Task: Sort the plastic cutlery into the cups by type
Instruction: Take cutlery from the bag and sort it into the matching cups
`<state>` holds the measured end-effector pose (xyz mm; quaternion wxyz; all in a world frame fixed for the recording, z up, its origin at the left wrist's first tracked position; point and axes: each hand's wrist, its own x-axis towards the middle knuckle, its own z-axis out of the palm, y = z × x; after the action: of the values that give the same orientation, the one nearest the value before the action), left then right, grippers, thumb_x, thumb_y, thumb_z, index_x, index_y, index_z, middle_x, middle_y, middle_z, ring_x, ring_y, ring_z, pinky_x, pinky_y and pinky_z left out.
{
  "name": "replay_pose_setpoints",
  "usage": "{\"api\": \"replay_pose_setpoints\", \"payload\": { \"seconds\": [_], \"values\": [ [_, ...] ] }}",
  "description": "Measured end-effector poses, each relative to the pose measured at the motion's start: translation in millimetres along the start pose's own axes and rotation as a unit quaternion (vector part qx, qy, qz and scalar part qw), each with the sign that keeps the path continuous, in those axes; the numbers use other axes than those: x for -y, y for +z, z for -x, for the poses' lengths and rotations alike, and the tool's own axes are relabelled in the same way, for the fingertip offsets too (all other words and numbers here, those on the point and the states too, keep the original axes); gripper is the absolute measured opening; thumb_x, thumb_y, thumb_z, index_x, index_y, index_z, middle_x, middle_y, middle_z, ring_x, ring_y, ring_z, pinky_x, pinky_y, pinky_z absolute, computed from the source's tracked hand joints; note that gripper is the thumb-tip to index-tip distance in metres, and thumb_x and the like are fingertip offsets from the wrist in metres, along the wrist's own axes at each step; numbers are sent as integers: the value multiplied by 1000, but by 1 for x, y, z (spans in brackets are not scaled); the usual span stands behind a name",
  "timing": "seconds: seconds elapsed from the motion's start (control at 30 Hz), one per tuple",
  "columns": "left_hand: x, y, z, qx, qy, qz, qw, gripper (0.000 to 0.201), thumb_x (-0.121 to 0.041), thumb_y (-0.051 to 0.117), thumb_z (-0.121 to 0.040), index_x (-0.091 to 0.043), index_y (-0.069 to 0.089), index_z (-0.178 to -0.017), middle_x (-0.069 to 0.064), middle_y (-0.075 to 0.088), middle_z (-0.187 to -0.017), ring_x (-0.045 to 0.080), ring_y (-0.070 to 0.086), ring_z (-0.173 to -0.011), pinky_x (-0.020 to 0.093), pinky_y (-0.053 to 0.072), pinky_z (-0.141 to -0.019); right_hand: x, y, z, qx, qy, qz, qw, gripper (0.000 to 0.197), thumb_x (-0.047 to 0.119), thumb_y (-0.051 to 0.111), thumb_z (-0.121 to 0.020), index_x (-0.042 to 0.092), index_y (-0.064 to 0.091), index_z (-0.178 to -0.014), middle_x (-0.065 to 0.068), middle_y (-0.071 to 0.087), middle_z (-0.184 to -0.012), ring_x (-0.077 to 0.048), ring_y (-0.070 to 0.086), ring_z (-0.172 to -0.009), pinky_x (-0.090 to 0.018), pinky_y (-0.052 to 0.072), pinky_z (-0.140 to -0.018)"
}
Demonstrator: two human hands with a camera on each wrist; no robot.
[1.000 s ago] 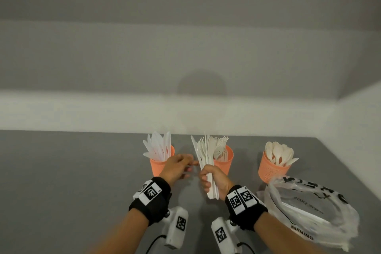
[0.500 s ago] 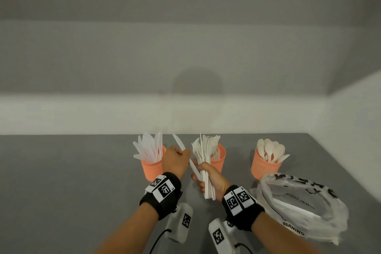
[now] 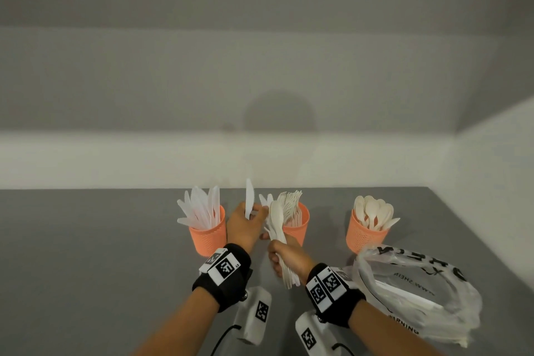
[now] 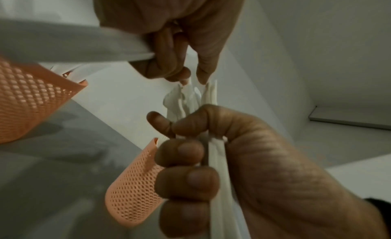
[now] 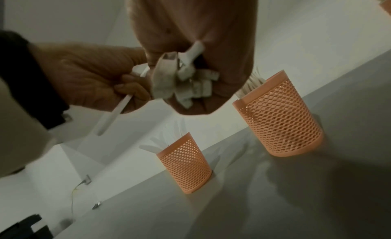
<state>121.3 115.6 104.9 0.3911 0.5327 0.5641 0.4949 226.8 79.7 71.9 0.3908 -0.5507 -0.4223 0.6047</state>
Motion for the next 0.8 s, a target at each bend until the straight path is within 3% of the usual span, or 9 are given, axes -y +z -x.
{"api": "replay_pose_setpoints", "payload": {
  "seconds": [0.07,0.17,0.23,0.3,0.37,0.5,0.6,0.7,0.8],
  "values": [
    [2,2,1,-7,-4,3,1000,10,-14,60,-88,-9,53,-84,-3,54,-65,8,53,-59,9,42,-46,-1,0,1,12,-6,18,1000,26,1,36,-87,14,55,-100,0,36,-51,-9,31,-34,-16,28,-37],
    [3,3,-3,-14,-7,-28,999,14,-17,54,-90,-8,49,-81,-2,49,-63,12,47,-57,21,38,-52,-1,-4,2,40,-7,17,999,16,9,41,-92,17,54,-98,0,38,-54,-9,33,-36,-17,29,-38],
    [5,2,-9,-49,-22,-33,998,19,-24,49,-92,-11,47,-78,2,51,-66,16,52,-60,30,46,-57,0,-7,3,52,-16,-4,999,7,22,47,-95,18,52,-93,1,39,-55,-8,34,-36,-17,29,-38],
    [11,2,-14,-88,-30,-18,995,22,-39,45,-85,-22,43,-71,10,58,-69,28,61,-66,44,55,-69,0,-9,2,45,-22,-27,998,17,32,49,-95,18,50,-85,0,42,-56,-7,36,-35,-16,30,-37],
    [16,2,-14,-91,-44,-5,995,20,-40,45,-83,-24,43,-71,15,61,-73,36,64,-72,51,55,-74,-1,-10,0,30,-26,-44,998,20,33,50,-95,17,50,-82,0,45,-55,-7,38,-34,-16,31,-36],
    [15,13,5,-3,-46,24,999,14,-15,51,-92,-5,57,-83,11,60,-74,27,61,-73,31,50,-65,1,-8,-3,12,-44,-54,997,23,31,51,-94,17,54,-76,3,46,-45,-8,38,-33,-17,31,-36],
    [26,20,14,17,-67,36,997,28,-17,47,-95,-7,55,-70,9,57,-59,26,56,-58,30,44,-58,4,-6,-4,10,-59,-41,997,27,33,50,-94,16,57,-75,3,48,-45,-9,40,-34,-18,31,-37],
    [28,18,13,-3,-84,48,995,38,-23,39,-99,-8,50,-65,7,54,-56,22,52,-54,28,40,-58,3,-7,-4,1,-63,-4,998,28,33,51,-94,14,57,-73,-1,53,-51,-12,48,-37,-21,39,-40],
    [22,8,2,-66,-80,82,991,36,-24,31,-101,-7,47,-74,5,53,-59,21,52,-57,29,43,-61,-4,-10,-8,-50,-66,40,996,19,24,51,-94,13,52,-79,-4,51,-56,-14,50,-40,-24,43,-44]
  ]
}}
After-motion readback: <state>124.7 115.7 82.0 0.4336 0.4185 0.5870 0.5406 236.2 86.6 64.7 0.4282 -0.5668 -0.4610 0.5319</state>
